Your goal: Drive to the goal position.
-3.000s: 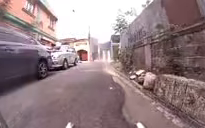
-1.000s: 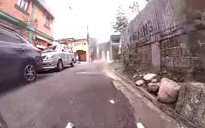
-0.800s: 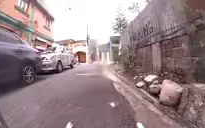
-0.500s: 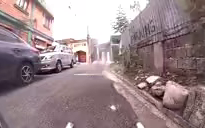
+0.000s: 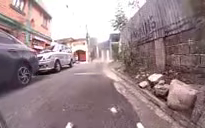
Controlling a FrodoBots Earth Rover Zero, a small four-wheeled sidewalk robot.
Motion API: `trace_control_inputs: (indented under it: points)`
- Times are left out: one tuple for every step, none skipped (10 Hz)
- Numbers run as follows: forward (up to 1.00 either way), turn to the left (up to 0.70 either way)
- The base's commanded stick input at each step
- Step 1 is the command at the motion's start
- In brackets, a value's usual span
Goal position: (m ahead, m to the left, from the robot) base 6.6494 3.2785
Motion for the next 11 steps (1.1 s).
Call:
trace_control_inputs:
  points:
    - [0.21,0.35]
    - [0.55,0.36]
    - [0.9,0.36]
    - [1.0,0.4]
    - [1.0,0.4]
    - [1.0,0.4]
    - [1.0,0.4]
    - [0.98,0.15]
    - [0.71,0.0]
    - [0.44,0.0]
    - [0.23,0.0]
